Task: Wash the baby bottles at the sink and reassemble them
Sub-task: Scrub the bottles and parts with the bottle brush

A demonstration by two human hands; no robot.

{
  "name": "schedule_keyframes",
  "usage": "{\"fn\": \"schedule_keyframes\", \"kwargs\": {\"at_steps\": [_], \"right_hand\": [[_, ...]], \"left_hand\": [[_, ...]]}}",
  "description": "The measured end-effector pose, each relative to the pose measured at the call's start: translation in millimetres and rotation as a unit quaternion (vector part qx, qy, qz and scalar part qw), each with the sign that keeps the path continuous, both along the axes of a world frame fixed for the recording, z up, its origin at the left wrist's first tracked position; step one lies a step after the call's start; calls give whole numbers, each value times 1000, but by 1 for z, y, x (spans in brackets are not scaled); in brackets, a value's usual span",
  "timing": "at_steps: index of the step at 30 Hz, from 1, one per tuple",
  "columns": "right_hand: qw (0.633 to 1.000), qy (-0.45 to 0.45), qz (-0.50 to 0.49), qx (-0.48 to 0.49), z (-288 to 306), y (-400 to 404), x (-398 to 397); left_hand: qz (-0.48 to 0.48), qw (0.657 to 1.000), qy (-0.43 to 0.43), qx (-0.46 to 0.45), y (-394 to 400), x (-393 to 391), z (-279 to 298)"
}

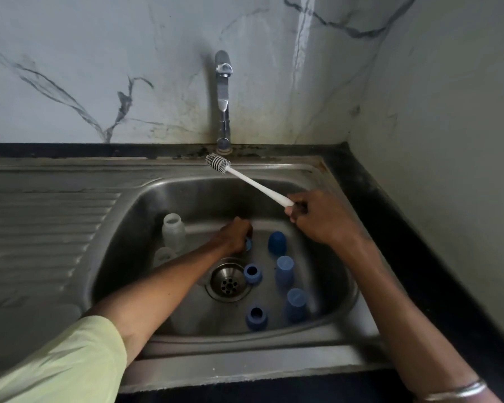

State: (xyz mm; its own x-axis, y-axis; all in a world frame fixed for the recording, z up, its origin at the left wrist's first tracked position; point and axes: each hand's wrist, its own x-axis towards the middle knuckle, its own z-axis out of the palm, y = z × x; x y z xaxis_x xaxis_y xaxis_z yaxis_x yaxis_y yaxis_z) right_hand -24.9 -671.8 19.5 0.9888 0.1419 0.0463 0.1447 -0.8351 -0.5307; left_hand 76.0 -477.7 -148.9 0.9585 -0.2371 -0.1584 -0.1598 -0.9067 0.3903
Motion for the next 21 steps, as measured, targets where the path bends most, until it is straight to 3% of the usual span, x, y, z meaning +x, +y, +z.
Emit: {"fn": "schedule_keyframes", "kwargs": {"at_steps": [10, 14, 18, 21], "right_hand": [[1000, 8, -17, -7, -3, -1, 1], [1000, 12, -22, -13, -6, 0, 2], [999, 24, -24, -1, -7, 0, 4], [1000, 17, -24, 5, -5, -3, 5]], "left_hand": [[6, 1000, 20, 21, 4, -2, 0], [-30, 998, -47, 25, -10, 3, 10], [-82, 995, -38, -52, -33, 4, 13], [-126, 991, -42, -27, -48, 4, 1]]}}
